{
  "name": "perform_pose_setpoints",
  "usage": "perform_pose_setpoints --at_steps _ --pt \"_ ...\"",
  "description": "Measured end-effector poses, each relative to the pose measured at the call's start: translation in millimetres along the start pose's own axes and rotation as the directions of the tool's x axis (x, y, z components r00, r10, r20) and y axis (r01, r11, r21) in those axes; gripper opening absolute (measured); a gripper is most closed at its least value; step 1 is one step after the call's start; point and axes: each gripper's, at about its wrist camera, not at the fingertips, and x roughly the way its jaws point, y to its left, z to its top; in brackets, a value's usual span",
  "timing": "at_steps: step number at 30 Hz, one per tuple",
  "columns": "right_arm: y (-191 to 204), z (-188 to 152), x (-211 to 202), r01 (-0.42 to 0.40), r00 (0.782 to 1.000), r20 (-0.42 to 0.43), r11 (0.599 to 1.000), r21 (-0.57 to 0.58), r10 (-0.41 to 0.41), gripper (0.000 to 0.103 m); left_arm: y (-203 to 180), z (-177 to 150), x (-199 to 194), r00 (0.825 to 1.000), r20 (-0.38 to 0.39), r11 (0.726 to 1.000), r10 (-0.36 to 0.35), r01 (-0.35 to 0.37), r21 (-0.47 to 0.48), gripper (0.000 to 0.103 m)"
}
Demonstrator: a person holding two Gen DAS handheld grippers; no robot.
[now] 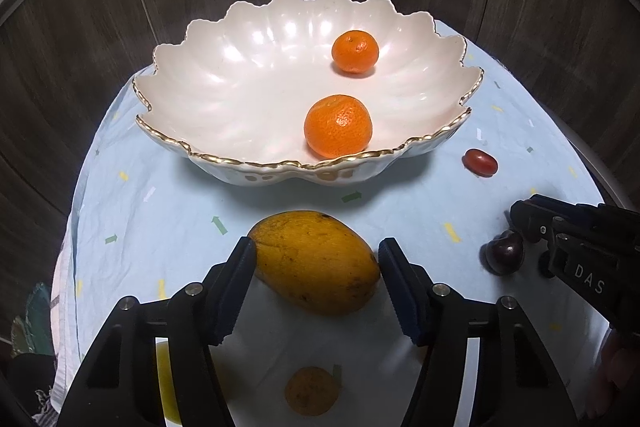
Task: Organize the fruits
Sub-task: 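Close the left tool around the yellow mango while the right tool holds the date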
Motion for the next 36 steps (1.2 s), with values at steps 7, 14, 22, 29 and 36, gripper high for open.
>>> perform_pose_setpoints --at_steps 7,14,22,29,36 --pt "1.2 1.6 -9.3 -0.003 1.000 0.019 1.000 -0.002 0.003 0.019 -2.8 2.2 -12.1 1.000 0.023 1.000 0.001 -0.001 0.008 0.049" --pt "1.5 -0.1 -15.5 -0.005 1.000 0.030 1.000 -0.006 0.005 0.019 -3.5 -2.1 -13.8 1.000 0.014 1.000 0.002 -0.002 0.015 0.048" --pt "0.1 0.2 -14.7 -0.011 1.000 0.029 1.000 -0.001 0.011 0.019 -5.1 -2.5 -8.8 1.000 0.013 1.000 0.001 -0.002 0.017 0.056" --pt "0.4 -0.8 -12.1 -0.015 1.000 0.024 1.000 -0.001 0.015 0.019 1.9 -8.1 7.9 0.999 -0.047 1.000 -0.002 0.000 -0.027 0.070" --pt "0.7 -1.2 -8.0 -0.020 1.000 0.015 1.000 -0.001 0.020 0.019 2.1 -10.3 15.9 0.999 -0.052 1.000 0.001 -0.003 -0.028 0.074"
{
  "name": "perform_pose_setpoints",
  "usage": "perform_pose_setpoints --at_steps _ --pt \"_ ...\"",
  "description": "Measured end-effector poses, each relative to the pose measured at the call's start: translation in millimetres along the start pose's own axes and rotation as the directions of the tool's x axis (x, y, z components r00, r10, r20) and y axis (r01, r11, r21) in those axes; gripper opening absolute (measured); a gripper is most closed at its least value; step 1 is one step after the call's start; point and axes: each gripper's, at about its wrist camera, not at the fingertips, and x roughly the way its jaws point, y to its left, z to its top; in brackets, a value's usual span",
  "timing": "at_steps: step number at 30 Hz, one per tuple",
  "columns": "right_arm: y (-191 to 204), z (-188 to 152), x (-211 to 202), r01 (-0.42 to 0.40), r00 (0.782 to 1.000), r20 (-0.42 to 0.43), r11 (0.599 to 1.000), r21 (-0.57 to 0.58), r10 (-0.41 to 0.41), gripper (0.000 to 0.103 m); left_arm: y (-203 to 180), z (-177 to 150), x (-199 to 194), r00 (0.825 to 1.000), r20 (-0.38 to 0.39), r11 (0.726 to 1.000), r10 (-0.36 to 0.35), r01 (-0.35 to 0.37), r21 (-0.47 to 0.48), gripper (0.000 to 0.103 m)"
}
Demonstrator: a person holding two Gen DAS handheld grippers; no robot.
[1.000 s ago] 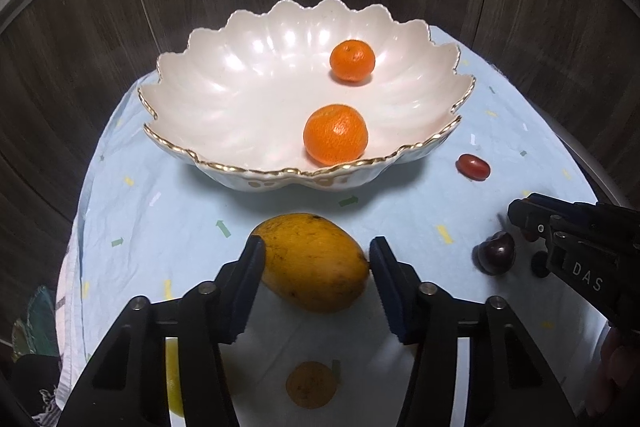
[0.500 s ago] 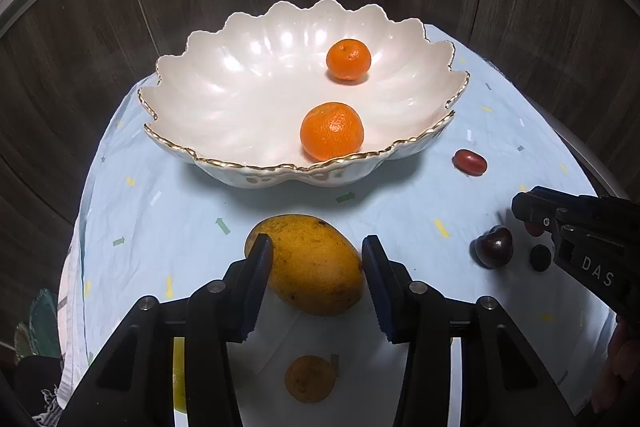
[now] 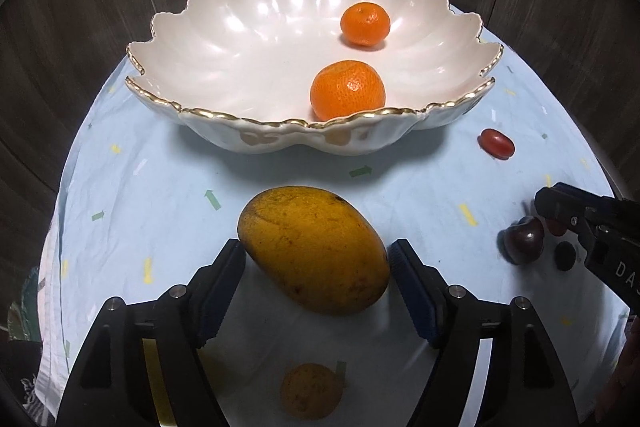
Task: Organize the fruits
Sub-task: 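Close the left tool around the yellow mango while the right tool holds the date, then lift the mango with the left tool toward the bowl while the right tool holds the date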
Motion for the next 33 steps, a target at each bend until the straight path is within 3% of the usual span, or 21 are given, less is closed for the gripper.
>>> perform_pose_setpoints --at_steps 10,33 --pt "-0.5 0.1 0.5 -0.005 1.000 -0.001 1.000 -0.001 0.005 0.019 0.7 1.8 -1.9 1.000 0.024 1.000 -0.003 0.003 0.012 0.059" --pt "2.5 6.0 -19.8 -0.017 0.999 0.035 1.000 -0.007 0.018 0.019 -4.2 2.9 -25.5 0.998 0.068 1.000 -0.014 0.012 0.027 0.054"
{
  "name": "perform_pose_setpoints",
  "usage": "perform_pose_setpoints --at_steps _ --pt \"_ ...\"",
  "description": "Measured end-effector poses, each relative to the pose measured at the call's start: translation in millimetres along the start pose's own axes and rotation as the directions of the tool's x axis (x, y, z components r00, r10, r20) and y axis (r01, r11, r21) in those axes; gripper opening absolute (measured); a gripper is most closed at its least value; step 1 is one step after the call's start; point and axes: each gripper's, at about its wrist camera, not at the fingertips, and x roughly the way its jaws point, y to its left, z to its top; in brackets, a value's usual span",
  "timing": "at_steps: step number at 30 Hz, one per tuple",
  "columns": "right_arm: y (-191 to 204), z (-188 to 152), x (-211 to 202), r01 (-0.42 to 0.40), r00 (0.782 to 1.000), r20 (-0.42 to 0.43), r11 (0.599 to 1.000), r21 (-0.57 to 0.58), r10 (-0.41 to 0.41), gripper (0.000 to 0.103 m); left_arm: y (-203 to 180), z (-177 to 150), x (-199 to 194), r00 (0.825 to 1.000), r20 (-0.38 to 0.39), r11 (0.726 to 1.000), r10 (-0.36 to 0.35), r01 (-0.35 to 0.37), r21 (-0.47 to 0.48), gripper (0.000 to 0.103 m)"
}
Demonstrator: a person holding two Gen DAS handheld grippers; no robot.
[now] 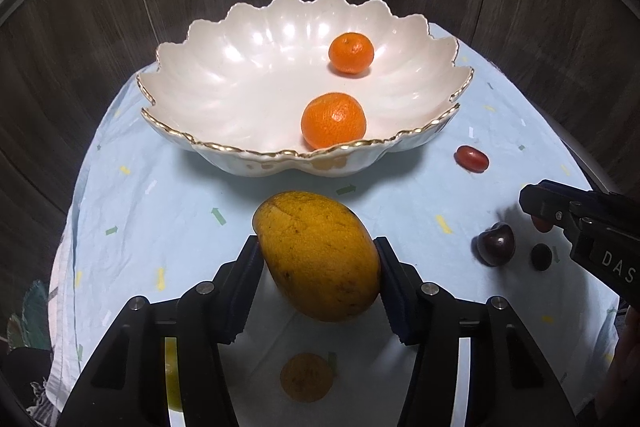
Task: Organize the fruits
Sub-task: 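Lift the mango with the left tool toward the bowl while the right tool holds the date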
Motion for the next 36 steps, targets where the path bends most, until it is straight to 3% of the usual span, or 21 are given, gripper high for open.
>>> perform_pose_setpoints --at_steps 36 --pt "30.8 32.1 -51.4 -0.030 0.993 0.115 0.998 -0.052 0.036 0.019 15.2 26.8 -71.8 0.990 0.139 0.999 0.027 -0.024 -0.026 0.052"
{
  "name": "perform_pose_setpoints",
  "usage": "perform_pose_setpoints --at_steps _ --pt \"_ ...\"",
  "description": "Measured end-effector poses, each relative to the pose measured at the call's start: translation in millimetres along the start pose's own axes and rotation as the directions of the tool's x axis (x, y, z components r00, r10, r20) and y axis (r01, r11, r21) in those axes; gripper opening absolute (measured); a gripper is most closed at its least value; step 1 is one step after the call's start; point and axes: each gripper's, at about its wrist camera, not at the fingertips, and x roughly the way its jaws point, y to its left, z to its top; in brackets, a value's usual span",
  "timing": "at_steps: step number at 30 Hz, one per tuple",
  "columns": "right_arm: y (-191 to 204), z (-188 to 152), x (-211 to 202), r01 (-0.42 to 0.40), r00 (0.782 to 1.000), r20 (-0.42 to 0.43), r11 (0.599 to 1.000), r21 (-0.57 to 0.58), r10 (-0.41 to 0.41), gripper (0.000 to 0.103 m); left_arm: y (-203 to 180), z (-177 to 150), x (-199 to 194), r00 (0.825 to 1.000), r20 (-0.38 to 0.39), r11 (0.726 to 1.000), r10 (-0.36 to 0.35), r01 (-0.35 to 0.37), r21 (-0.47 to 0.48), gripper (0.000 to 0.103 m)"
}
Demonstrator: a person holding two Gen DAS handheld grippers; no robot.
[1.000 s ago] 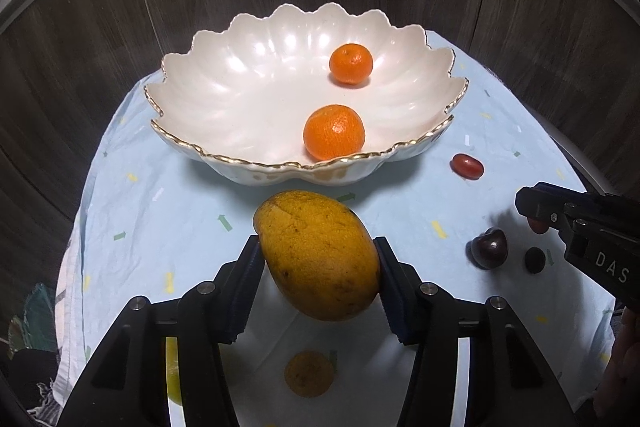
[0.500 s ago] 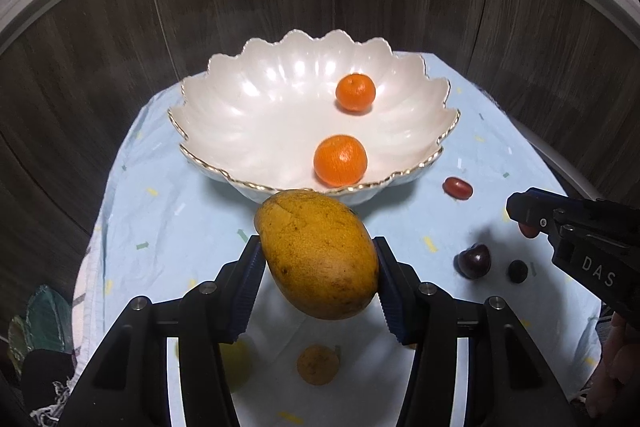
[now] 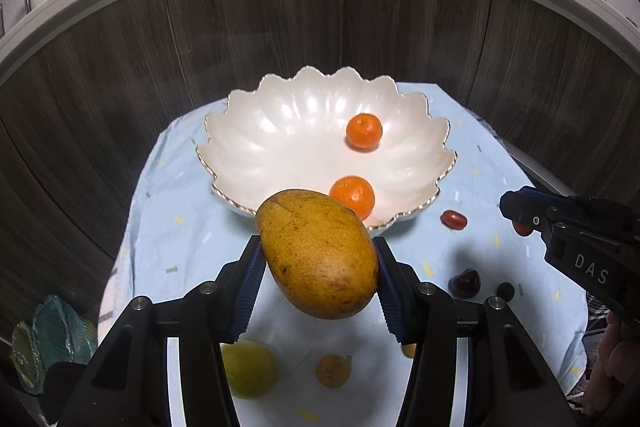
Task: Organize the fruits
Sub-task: 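Lift the mango with the left tool toward the bowl while the right tool holds the date, then carry the mango in the left tool over the bowl while the right tool carries the date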
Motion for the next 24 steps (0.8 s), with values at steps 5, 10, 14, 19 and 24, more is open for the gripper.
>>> perform_pose_setpoints --at_steps 5,10,14,19,24 --pt "5.6 11.1 -5.9 -0.008 1.000 0.022 1.000 -0.011 0.008 0.019 3.4 10.6 -5.0 1.000 0.021 1.000 0.006 -0.006 -0.003 0.052" --pt "10.4 23.2 -9.5 -0.013 0.999 0.044 1.000 -0.023 0.014 0.019 6.9 22.0 -9.1 0.999 0.042 1.000 0.012 -0.012 -0.002 0.052" --pt "13.1 32.2 -10.8 -0.016 0.998 0.059 0.999 -0.031 0.018 0.019 9.1 29.9 -10.1 0.998 0.055 1.000 0.017 -0.017 -0.001 0.052" --pt "16.9 42.6 -10.0 -0.019 0.997 0.074 0.999 -0.041 0.022 0.019 11.9 41.1 -8.4 0.998 0.066 1.000 0.021 -0.021 -0.004 0.052" --pt "19.0 52.5 -7.6 -0.022 0.996 0.084 0.999 -0.047 0.026 0.019 14.6 50.7 -6.4 0.997 0.075 1.000 0.026 -0.026 -0.007 0.052"
